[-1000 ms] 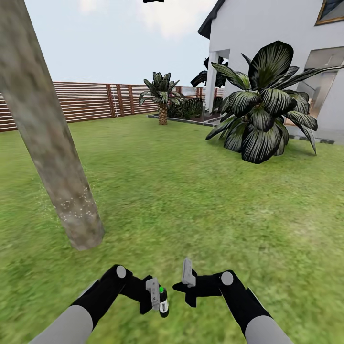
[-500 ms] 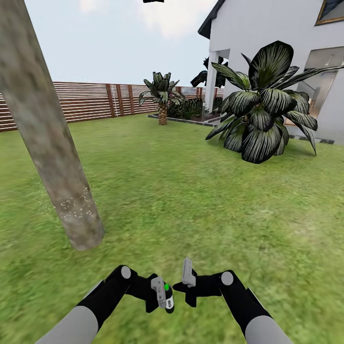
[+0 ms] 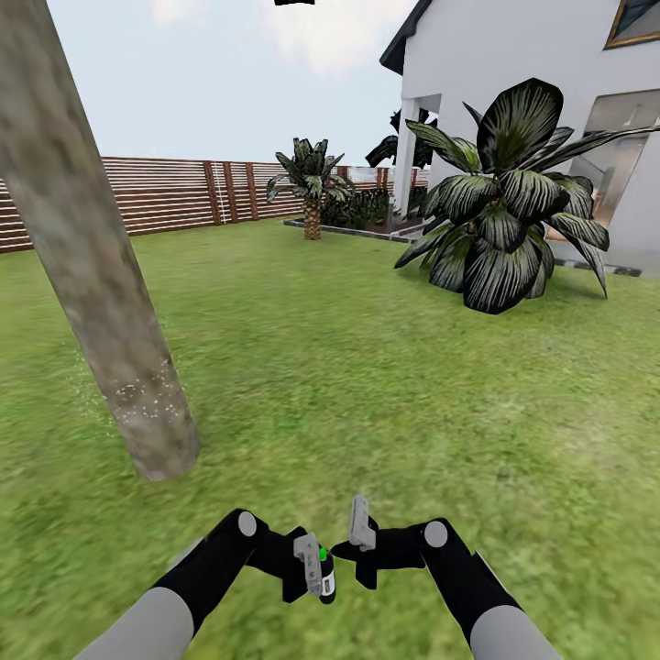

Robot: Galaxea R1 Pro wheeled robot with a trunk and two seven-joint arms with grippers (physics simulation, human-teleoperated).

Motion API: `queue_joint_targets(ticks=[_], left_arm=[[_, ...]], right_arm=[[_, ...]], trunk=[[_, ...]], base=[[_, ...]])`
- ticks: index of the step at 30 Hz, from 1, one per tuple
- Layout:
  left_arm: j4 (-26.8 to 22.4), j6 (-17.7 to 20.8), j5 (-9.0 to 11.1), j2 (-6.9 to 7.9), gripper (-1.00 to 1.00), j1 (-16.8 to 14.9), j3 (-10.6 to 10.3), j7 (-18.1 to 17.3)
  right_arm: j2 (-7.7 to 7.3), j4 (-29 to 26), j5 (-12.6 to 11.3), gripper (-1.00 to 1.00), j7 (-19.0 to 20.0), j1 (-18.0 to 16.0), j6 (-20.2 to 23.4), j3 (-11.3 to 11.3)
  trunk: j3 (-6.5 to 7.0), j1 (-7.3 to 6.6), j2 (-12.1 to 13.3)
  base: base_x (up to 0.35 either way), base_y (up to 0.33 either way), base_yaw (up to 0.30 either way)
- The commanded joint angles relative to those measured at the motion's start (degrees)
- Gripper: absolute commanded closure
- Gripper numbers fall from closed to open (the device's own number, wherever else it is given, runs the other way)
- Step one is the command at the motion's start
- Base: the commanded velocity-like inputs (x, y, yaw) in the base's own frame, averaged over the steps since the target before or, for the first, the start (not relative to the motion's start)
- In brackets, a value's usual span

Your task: In the garden, pick up the pesticide atomizer on the floor and spray pesticide onto both trees until each tree trunk is fully covered.

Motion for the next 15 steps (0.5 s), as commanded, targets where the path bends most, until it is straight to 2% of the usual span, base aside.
queue_joint_targets(ticks=[1, 15], left_arm=[[0.0, -0.03, 0.02, 0.0, 1.0, -0.04, 0.0, 0.0], [0.13, -0.18, 0.24, -0.24, 1.0, -0.07, 0.15, 0.03]], right_arm=[[0.0, 0.0, 0.0, 1.0, 0.0, 0.0, 0.0, 0.0], [0.0, 0.0, 0.0, 1.0, 0.0, 0.0, 0.0, 0.0]], trunk=[[0.0, 0.0, 0.0], [0.0, 0.0, 0.0]], base=[[0.0, 0.0, 0.0], [0.0, 0.0, 0.0]])
